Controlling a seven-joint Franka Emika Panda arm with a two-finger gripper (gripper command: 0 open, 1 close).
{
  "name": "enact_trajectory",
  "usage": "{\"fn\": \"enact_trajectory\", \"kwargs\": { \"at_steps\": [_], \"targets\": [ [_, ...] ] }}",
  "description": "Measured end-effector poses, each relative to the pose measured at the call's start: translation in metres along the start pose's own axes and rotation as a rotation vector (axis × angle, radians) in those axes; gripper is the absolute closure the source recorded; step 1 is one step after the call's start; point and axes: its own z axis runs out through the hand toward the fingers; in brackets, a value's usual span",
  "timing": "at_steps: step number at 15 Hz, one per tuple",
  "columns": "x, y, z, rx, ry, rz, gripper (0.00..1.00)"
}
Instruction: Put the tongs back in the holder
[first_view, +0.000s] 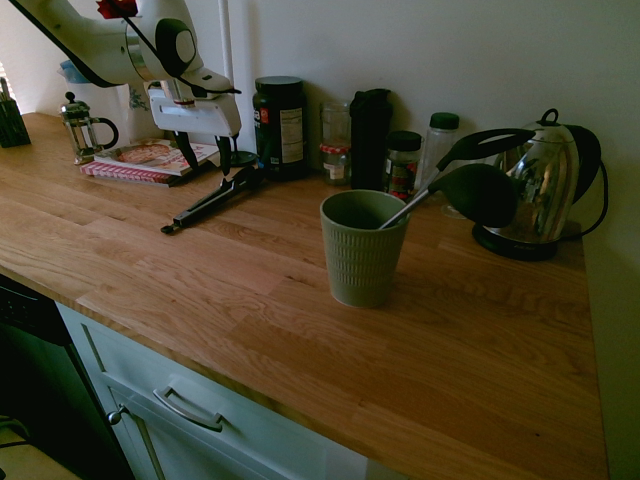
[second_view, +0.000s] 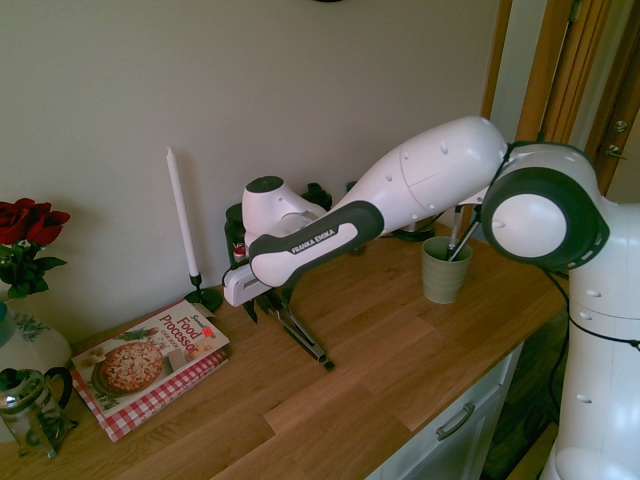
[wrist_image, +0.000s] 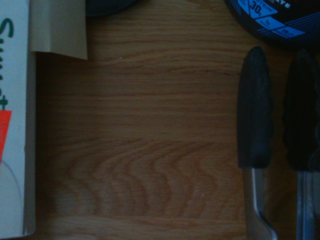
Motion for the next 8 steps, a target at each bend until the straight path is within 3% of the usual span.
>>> {"fn": "enact_trajectory", "kwargs": {
  "at_steps": [8],
  "targets": [
    [0.004, -0.006, 0.019, 0.0, 0.003, 0.011, 1.0]
  ]
}}
